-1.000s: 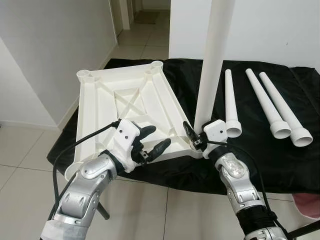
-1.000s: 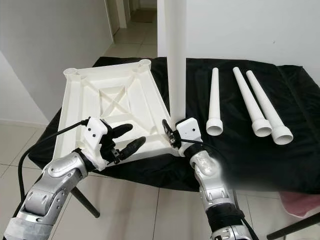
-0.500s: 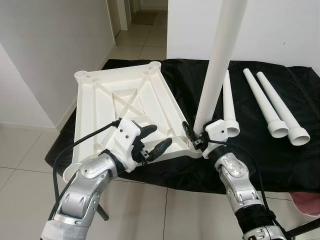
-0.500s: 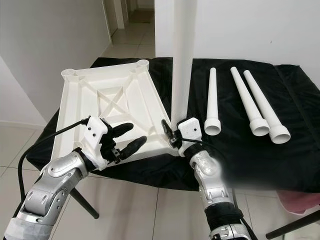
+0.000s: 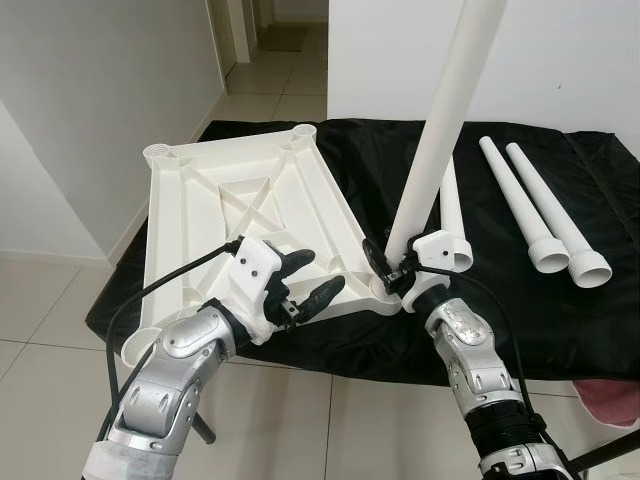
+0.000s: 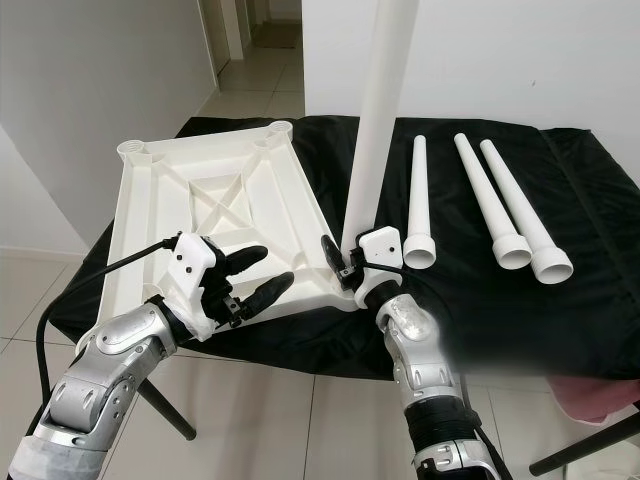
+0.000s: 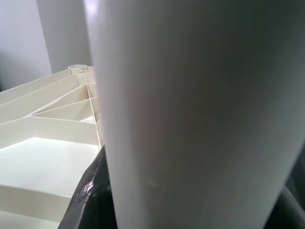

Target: Building children table

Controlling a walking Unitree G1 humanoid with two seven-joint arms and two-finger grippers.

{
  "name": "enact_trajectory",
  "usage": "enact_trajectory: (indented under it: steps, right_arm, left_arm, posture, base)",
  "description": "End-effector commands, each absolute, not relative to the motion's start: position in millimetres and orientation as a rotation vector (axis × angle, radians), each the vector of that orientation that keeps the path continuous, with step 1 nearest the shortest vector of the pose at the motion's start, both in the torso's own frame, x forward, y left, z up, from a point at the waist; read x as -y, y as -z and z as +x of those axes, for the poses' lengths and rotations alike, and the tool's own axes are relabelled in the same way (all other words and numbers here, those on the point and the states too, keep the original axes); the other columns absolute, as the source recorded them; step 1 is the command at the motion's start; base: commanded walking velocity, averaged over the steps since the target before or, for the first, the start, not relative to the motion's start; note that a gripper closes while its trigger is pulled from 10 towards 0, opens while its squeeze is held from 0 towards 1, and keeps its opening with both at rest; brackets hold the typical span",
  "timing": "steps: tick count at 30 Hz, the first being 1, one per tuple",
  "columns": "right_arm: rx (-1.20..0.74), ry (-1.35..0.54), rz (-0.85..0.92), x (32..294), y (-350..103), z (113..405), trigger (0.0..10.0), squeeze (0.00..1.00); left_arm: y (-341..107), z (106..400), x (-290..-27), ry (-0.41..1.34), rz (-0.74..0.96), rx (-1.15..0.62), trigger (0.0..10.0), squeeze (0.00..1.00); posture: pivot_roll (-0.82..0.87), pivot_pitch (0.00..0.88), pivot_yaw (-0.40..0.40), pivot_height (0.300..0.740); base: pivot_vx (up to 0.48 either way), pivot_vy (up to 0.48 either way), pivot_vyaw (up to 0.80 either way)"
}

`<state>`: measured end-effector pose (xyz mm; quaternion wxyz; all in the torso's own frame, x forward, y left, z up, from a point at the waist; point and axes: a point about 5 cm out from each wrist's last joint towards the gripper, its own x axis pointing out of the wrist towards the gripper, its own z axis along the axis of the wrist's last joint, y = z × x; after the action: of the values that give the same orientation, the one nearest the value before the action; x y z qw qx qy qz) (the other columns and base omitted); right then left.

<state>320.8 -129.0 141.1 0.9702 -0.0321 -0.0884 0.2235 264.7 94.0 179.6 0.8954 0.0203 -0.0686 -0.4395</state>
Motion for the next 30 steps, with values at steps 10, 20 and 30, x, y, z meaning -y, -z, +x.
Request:
enact_trajectory:
  steps: [10,20,30]
  right_arm:
    - [-0.057,-0.396,0.014,126.4,-100.4,316.9,10.0,0.0]
    - [-0.039,-0.378,0.047,124.6,-108.3,320.3,10.0,0.0]
    - [0.02,-0.223,0.092,113.3,-116.5,313.1,10.0,0.0]
  left_arm:
    - [-179.6,266.6,-98.4,0.836,0.048,0.133,10.0,0.0]
    - [-180.1,265.8,-98.3,0.827,0.043,0.134,10.0,0.0]
    - [-178.0,263.6,-98.1,0.827,0.038,0.126,10.0,0.0]
  posture:
    - [-0.02,0.047,0.088,0.74]
    - [-0.02,0.058,0.081,0.74]
    - [-0.02,0.065,0.074,0.74]
  base:
    - [0.0,0.0,0.0]
    - [0.0,0.0,0.0]
    - [0.0,0.0,0.0]
